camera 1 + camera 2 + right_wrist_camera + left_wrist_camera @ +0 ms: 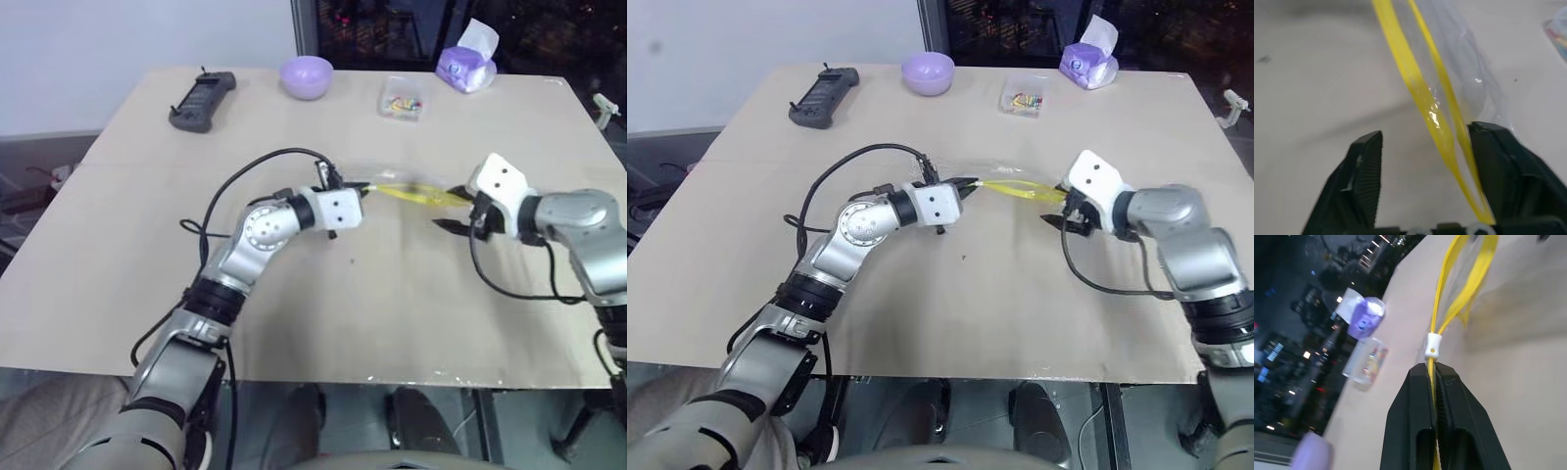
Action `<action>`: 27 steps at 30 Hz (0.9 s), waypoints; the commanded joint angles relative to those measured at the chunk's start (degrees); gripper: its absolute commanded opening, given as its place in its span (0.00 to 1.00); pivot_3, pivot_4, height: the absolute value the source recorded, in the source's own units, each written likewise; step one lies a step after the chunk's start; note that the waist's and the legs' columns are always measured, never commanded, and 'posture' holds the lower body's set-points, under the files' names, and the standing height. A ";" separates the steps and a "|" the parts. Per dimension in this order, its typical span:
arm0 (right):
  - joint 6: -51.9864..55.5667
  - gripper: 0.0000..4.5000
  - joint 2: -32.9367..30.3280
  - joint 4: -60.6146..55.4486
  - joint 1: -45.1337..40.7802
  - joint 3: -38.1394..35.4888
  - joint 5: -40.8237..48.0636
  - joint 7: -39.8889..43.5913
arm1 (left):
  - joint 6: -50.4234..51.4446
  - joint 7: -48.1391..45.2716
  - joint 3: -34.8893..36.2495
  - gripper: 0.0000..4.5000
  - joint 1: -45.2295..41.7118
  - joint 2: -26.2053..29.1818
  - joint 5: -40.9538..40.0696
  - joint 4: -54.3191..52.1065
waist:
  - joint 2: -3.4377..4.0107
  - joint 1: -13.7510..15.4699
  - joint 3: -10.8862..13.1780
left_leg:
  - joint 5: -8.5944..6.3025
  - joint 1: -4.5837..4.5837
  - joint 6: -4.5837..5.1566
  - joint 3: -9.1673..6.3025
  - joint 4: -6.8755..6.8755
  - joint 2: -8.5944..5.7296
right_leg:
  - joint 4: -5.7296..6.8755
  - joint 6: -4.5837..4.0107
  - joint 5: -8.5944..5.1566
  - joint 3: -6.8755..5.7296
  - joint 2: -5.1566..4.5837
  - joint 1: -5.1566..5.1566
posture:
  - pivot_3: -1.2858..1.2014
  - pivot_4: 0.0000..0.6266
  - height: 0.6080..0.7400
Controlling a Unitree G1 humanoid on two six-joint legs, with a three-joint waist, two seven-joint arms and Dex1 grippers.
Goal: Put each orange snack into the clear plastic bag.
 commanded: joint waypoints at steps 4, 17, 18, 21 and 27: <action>0.85 0.58 3.41 -4.63 -2.93 -5.93 6.45 -1.46 | 7.34 -2.54 3.66 0.00 0.59 -2.97 -7.17 -3.08 | 0.00 -0.17 0.00 | -0.02 0.07 0.03 0.01 0.02 0.02 | 0.14 -0.01 0.00 0.03 0.02 0.00 | 0.52 0.24 1.00; -3.44 0.02 10.75 2.51 -3.47 -3.32 3.78 -7.64 | 8.52 -3.51 3.31 0.00 0.93 -2.92 -6.88 -3.58 | -0.01 -0.06 0.00 | -0.01 0.09 0.02 0.02 0.09 0.01 | 0.27 -0.01 -0.01 0.04 0.02 -0.01 | 0.52 0.24 1.00; -3.89 0.02 11.05 3.30 -3.38 -3.04 3.42 -7.77 | 8.66 -3.55 3.33 0.00 0.91 -2.97 -6.94 -3.77 | -0.01 -0.06 0.00 | 0.00 0.09 0.02 0.02 0.09 0.01 | 0.27 -0.01 -0.01 0.04 0.02 -0.01 | 0.52 0.24 1.00; -4.84 0.02 12.99 6.66 -3.79 -3.00 2.49 -9.90 | 9.06 -3.63 3.20 0.00 0.98 -3.24 -7.04 -4.50 | -0.01 -0.06 -0.01 | 0.07 0.09 -0.12 0.02 0.09 0.01 | 0.27 -0.01 -0.01 0.04 0.02 -0.01 | 0.52 0.24 1.00; -6.22 0.02 16.63 13.43 -5.38 -2.52 -0.03 -14.19 | 9.47 -4.40 2.56 0.00 1.65 -4.24 -7.29 -6.68 | -0.01 -0.09 0.00 | 0.10 0.10 -0.16 0.03 0.11 0.01 | 0.29 -0.01 -0.01 0.06 0.02 -0.02 | 0.52 0.24 1.00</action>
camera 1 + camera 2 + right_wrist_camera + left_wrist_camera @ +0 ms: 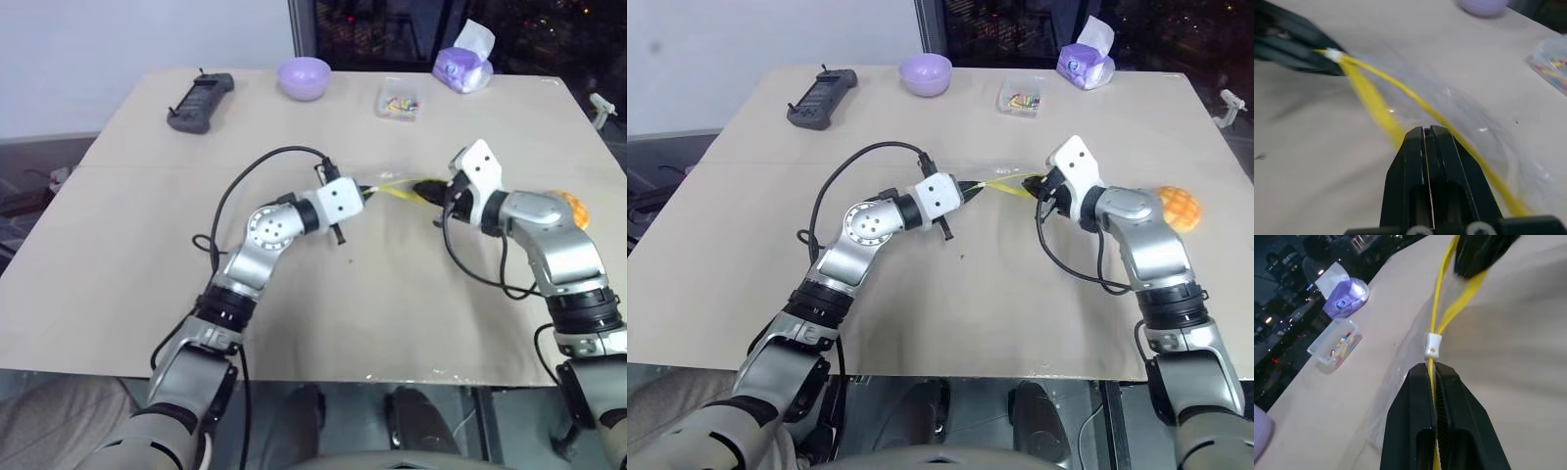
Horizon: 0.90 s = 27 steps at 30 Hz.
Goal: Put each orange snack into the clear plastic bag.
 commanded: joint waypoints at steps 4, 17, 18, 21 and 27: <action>-4.89 0.02 1.78 6.10 -2.78 1.25 -5.00 -4.59 | -0.23 -0.99 0.17 0.00 -0.09 -0.84 -1.23 -3.81 | 0.00 -0.04 0.00 | 0.01 0.00 -0.01 0.01 0.00 0.00 | 0.00 0.00 0.00 0.01 0.00 0.00 | 0.52 0.24 1.00; -28.75 0.99 -2.32 12.93 -3.64 11.70 -21.38 -5.02 | 0.10 -0.15 0.37 0.00 -0.52 -1.26 -0.38 -4.10 | 0.00 -0.10 0.00 | 0.01 0.02 -0.02 0.05 -0.01 0.00 | -0.01 0.00 0.00 0.05 0.00 -0.02 | 0.52 0.24 1.00; -29.47 0.99 -2.28 12.99 -3.73 11.84 -21.98 -5.25 | 0.01 -0.12 0.16 0.00 -0.44 -1.24 -0.08 -4.05 | 0.00 -0.09 0.00 | 0.01 0.02 -0.02 0.05 -0.01 0.00 | 0.00 0.00 0.00 0.05 0.00 -0.02 | 0.52 0.24 1.00; -32.12 0.99 -2.22 13.03 -4.31 11.56 -23.53 -6.25 | 0.35 0.62 0.26 0.00 -0.32 -1.73 -0.01 -4.29 | 0.00 -0.06 0.00 | 0.01 0.02 -0.03 0.04 0.00 0.00 | 0.00 0.00 0.00 0.05 0.00 -0.02 | 0.52 0.24 1.00; -23.05 0.99 -3.07 0.70 -3.30 6.73 -13.53 3.28 | 1.93 5.36 1.27 0.00 -0.92 -2.28 1.86 -3.20 | 0.00 -0.07 0.00 | 0.01 0.01 -0.03 0.04 -0.01 0.00 | 0.00 0.00 0.00 0.05 0.00 -0.02 | 0.52 0.24 1.00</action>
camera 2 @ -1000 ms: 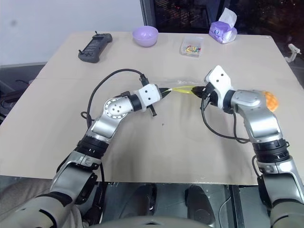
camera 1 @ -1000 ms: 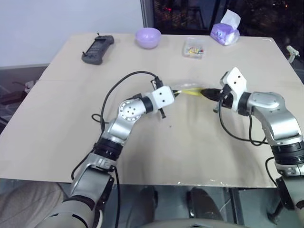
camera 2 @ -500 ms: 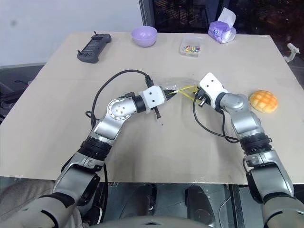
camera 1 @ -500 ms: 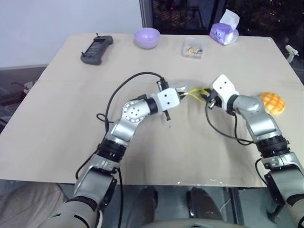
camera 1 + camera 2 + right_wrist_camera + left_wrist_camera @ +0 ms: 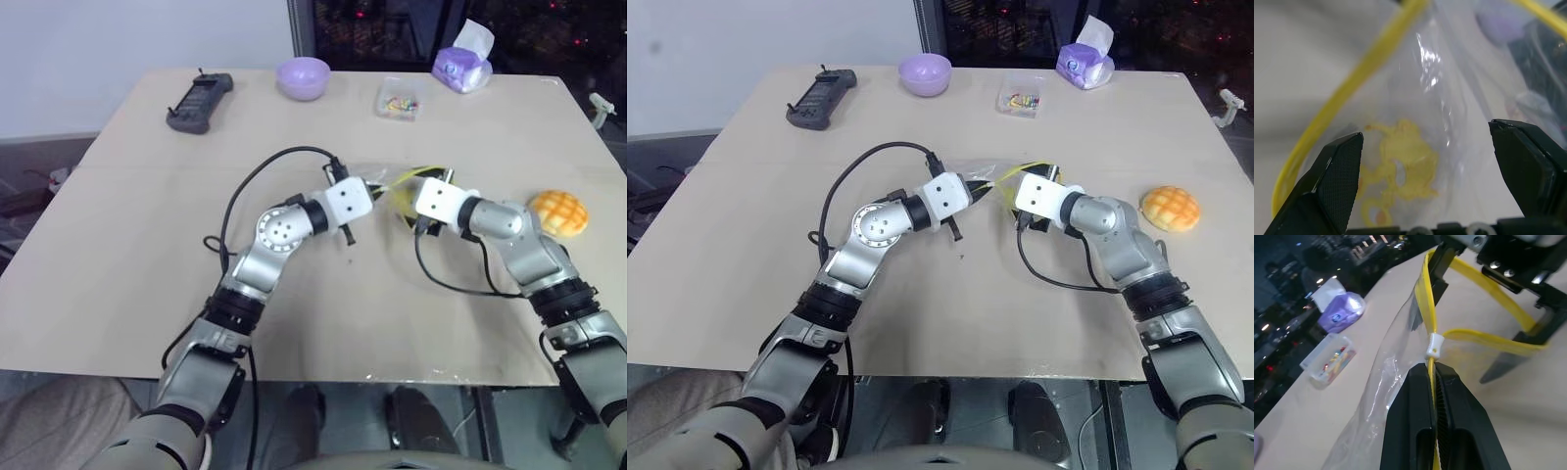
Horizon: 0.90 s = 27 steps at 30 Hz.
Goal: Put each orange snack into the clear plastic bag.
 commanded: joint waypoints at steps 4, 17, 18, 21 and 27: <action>20.36 0.99 -5.51 -20.98 1.44 -9.22 17.23 13.88 | 1.39 3.82 1.34 0.00 -0.56 0.20 1.72 -2.04 | 0.00 0.38 0.00 | -0.03 -0.02 0.05 -0.05 0.01 -0.01 | -0.02 0.00 0.00 -0.03 -0.01 0.04 | 0.52 0.24 1.00; 19.06 0.99 -15.27 12.73 3.53 -31.16 21.65 0.82 | 1.41 4.45 0.85 0.00 -0.70 -1.12 1.80 -1.22 | -0.01 0.71 0.00 | -0.14 -0.01 0.24 0.01 0.01 -0.03 | -0.02 0.00 0.00 -0.02 -0.04 0.04 | 0.52 0.24 1.00; 16.82 0.99 -15.61 16.46 3.61 -31.05 20.60 -0.55 | 1.42 4.46 0.80 0.00 -0.76 -1.25 1.81 -1.18 | -0.01 0.54 0.00 | -0.14 -0.01 0.24 0.03 0.01 -0.03 | -0.02 0.00 0.00 0.00 -0.04 0.04 | 0.52 0.24 1.00; 15.26 0.99 -14.39 23.47 3.43 -32.25 22.00 -1.36 | 1.07 4.27 0.72 0.00 -0.56 -1.29 1.80 -1.30 | 0.00 -0.06 0.00 | -0.13 0.02 0.23 0.18 -0.03 -0.01 | -0.03 0.00 0.00 0.15 -0.04 0.01 | 0.52 0.24 1.00; 17.42 0.99 -12.81 35.78 0.91 -35.44 25.28 -3.10 | 0.49 4.23 0.67 0.00 -0.60 -0.89 2.16 -1.14 | 0.01 -0.13 -0.01 | -0.13 0.12 0.23 0.34 -0.07 0.02 | 0.00 0.00 0.00 0.33 -0.01 0.02 | 0.52 0.24 1.00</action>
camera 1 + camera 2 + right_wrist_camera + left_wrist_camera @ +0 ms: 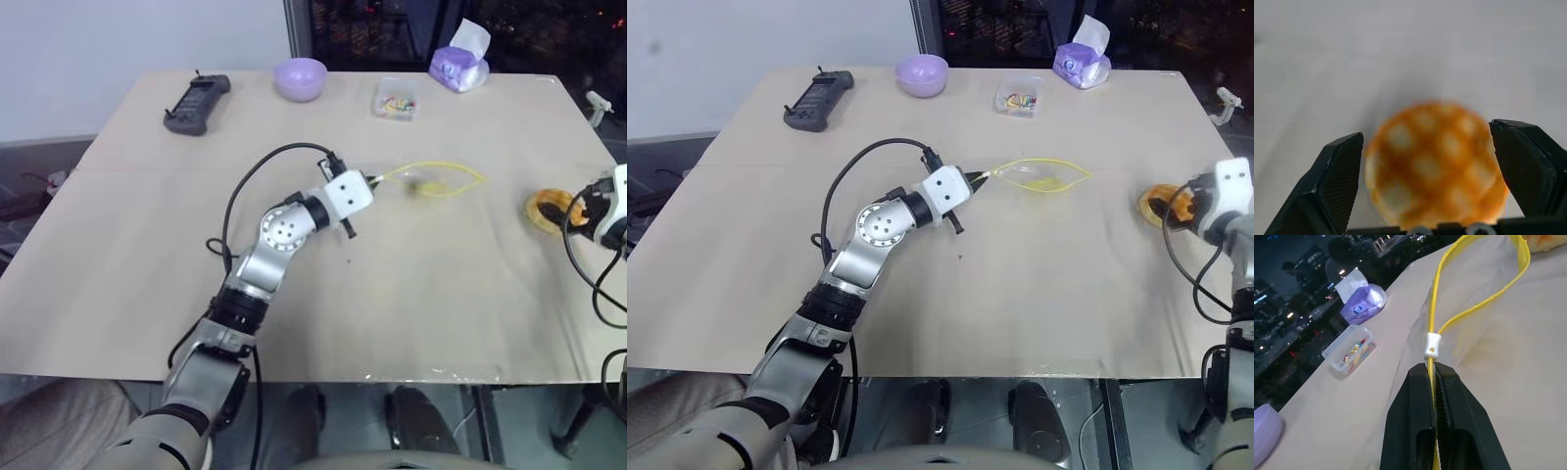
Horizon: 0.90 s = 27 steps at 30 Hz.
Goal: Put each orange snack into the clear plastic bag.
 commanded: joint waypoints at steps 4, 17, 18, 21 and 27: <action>0.93 0.99 -1.22 10.20 -4.45 -2.63 1.35 -2.40 | -2.21 0.72 0.79 0.00 -1.29 1.10 0.42 0.01 | 0.00 0.35 -0.01 | 0.00 0.00 0.00 0.01 0.01 -0.01 | -0.02 0.00 0.00 0.01 -0.01 0.02 | 0.52 0.24 1.00; -4.78 0.09 -0.18 10.19 -3.82 1.70 -2.13 -1.24 | -3.22 0.47 0.16 0.00 -1.40 0.30 0.69 0.65 | -0.01 0.34 -0.02 | 0.00 -0.01 -0.01 -0.04 0.03 -0.02 | -0.04 0.01 0.00 -0.06 -0.02 0.06 | 0.52 0.24 1.00; -5.20 0.03 -0.11 8.85 -3.81 1.55 -1.59 -0.11 | -3.24 0.40 0.20 0.00 -1.38 0.33 0.68 0.58 | -0.01 0.34 -0.02 | 0.00 -0.01 -0.01 -0.05 0.03 -0.01 | -0.04 0.01 0.00 -0.06 -0.01 0.05 | 0.52 0.24 1.00; -4.79 0.03 1.10 -0.32 -3.33 -0.23 3.13 4.96 | -3.22 0.42 0.24 0.00 -1.37 0.37 0.71 0.51 | 0.00 0.18 -0.01 | 0.00 -0.02 -0.01 -0.05 0.03 -0.01 | -0.03 0.01 0.00 -0.06 -0.01 0.05 | 0.52 0.24 1.00; 12.07 0.03 3.48 -35.10 2.99 -2.57 23.18 16.35 | -3.24 0.70 -0.08 0.00 -1.20 -0.10 0.98 0.90 | 0.11 -0.24 0.02 | 0.04 -0.06 -0.08 -0.06 0.01 0.02 | 0.03 0.01 0.00 -0.03 0.02 -0.02 | 0.52 0.24 1.00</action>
